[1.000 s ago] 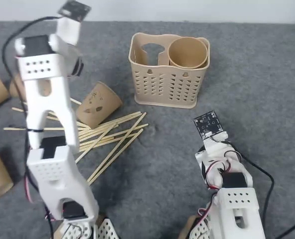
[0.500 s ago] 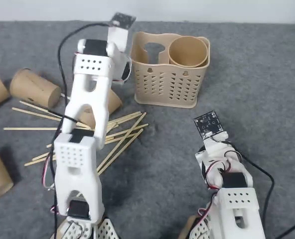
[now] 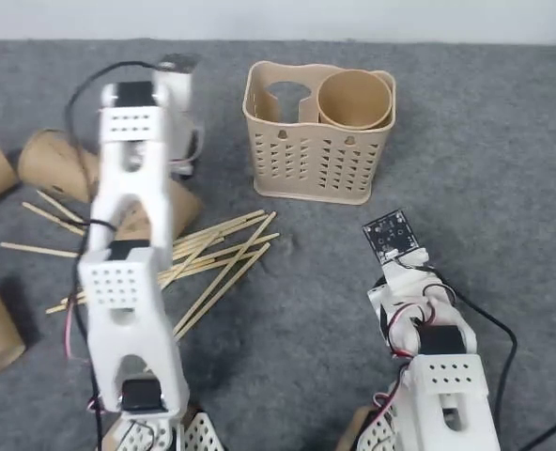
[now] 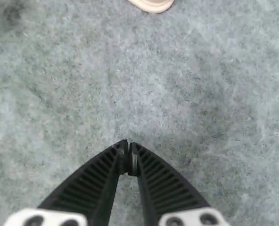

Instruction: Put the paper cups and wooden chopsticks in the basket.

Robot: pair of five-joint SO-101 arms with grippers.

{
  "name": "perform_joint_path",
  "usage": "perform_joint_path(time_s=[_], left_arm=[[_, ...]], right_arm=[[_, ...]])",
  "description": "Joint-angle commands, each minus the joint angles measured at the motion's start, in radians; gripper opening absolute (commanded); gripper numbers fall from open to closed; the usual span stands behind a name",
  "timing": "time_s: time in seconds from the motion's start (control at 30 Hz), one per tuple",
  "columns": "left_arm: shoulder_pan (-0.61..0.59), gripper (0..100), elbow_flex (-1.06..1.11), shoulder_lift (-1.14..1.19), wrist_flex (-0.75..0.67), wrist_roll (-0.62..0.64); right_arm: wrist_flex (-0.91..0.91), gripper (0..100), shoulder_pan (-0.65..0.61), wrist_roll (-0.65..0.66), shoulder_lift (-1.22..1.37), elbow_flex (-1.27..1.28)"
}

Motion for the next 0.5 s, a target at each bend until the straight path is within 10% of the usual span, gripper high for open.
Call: perform_joint_path(time_s=[0.0,0.47], left_arm=[[-0.054,6,0.076,-0.173,0.041,-0.084],[-0.110,6,0.843,-0.761,0.038,-0.443]], right_arm=[[-0.024,0.7,0.012,0.018,-0.024,-0.006],[-0.024,0.7,0.012,0.018,-0.024,-0.006]])
